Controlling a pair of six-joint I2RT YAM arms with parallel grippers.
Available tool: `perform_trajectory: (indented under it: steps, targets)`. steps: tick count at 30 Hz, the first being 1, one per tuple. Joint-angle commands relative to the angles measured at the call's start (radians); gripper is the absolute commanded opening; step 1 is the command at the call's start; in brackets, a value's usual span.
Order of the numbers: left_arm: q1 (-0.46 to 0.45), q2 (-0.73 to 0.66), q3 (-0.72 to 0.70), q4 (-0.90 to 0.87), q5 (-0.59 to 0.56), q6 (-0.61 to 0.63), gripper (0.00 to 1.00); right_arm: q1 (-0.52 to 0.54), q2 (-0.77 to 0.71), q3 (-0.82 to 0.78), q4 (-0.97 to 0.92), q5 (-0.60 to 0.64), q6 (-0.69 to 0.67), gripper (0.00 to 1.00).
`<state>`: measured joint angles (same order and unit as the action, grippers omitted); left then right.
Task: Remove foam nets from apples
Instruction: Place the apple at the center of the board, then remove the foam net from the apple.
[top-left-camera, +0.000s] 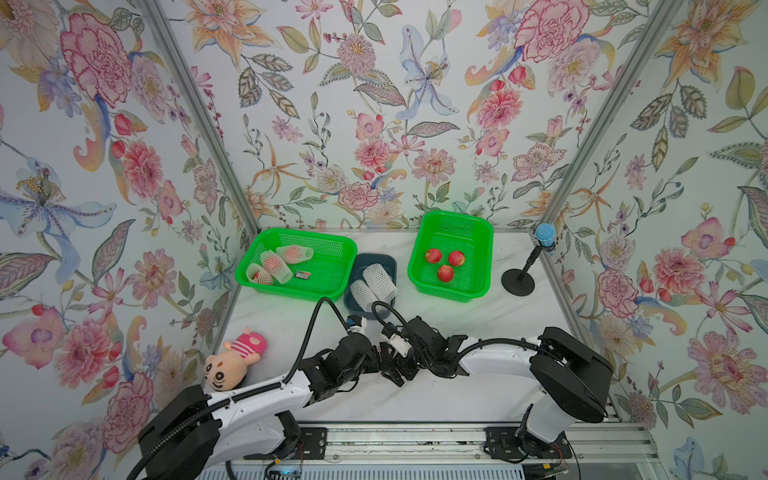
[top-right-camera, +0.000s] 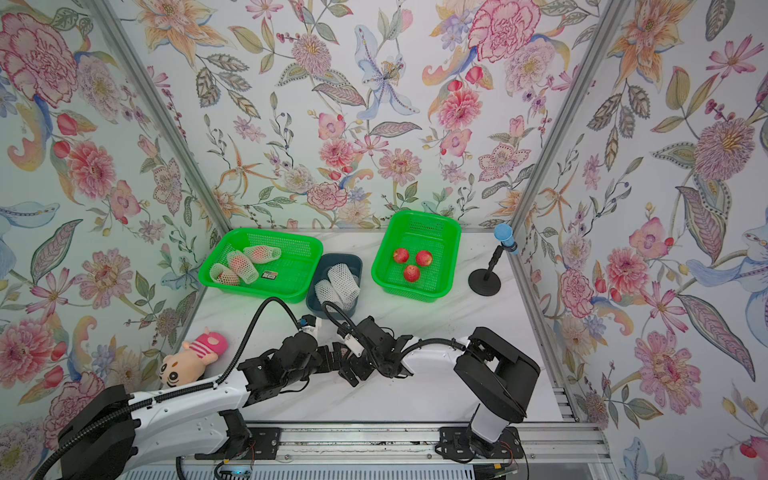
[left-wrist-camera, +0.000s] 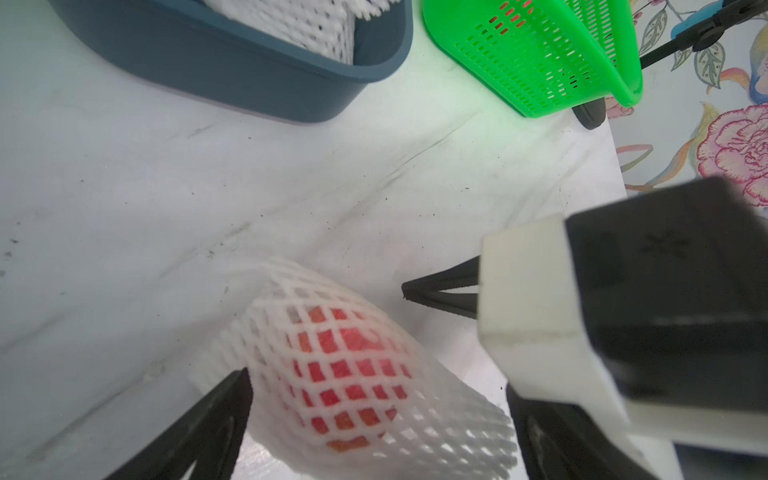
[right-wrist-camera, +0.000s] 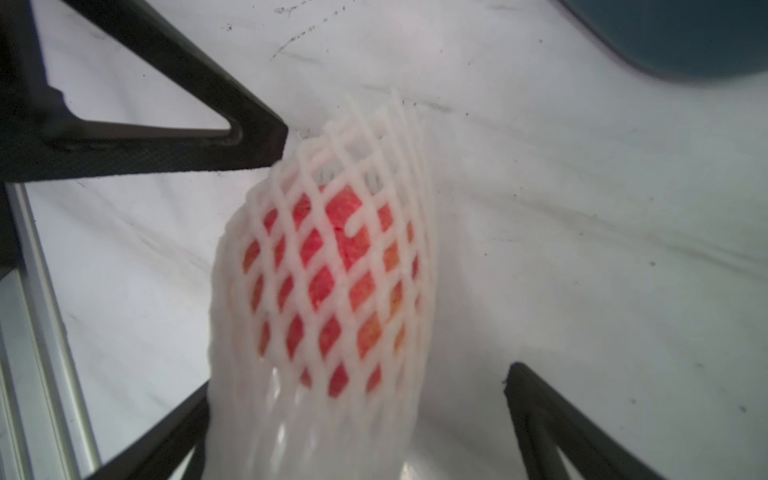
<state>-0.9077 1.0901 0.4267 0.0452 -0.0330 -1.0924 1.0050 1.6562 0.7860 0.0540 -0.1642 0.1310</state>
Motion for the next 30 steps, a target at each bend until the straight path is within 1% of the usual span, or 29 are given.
perform_trajectory:
  steps: [1, 7, 11, 15, 19, 30]
  targets:
    - [0.045, -0.066, 0.008, -0.029, -0.005, 0.028, 0.99, 0.010, 0.003, 0.019, -0.001, -0.004, -0.028, 0.99]
    - [0.171, -0.135, 0.013, -0.060, 0.030, 0.091, 0.99, 0.007, -0.055, -0.014, -0.059, -0.015, -0.059, 0.99]
    - [0.213, -0.148, 0.031, -0.083, 0.033, 0.132, 0.99, 0.004, -0.133, -0.021, -0.124, -0.024, -0.080, 0.99]
    - [0.239, -0.144, 0.030, -0.081, 0.038, 0.156, 0.99, -0.018, -0.173, 0.007, -0.197, -0.070, -0.098, 0.99]
    - [0.262, -0.142, 0.026, -0.063, 0.048, 0.178, 0.99, -0.044, -0.144, 0.053, -0.230, -0.091, -0.097, 0.99]
    - [0.337, -0.133, 0.033, -0.061, 0.147, 0.286, 0.99, -0.040, 0.032, 0.132, -0.162, -0.106, -0.040, 0.99]
